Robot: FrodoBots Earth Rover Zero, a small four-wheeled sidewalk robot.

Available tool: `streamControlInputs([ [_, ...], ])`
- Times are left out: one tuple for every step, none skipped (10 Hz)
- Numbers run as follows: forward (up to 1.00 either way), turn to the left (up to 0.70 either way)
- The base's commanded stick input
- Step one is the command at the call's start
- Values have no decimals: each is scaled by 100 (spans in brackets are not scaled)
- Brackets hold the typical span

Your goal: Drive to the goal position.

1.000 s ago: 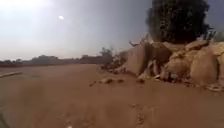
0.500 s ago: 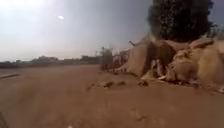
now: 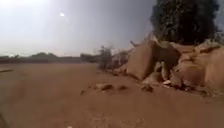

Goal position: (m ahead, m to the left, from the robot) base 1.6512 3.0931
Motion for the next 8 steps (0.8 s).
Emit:
streamControlInputs([
  [70, 0],
  [70, 0],
  [70, 0],
  [70, 8],
  [70, 12],
  [70, 14],
  [70, 14],
  [70, 14],
])
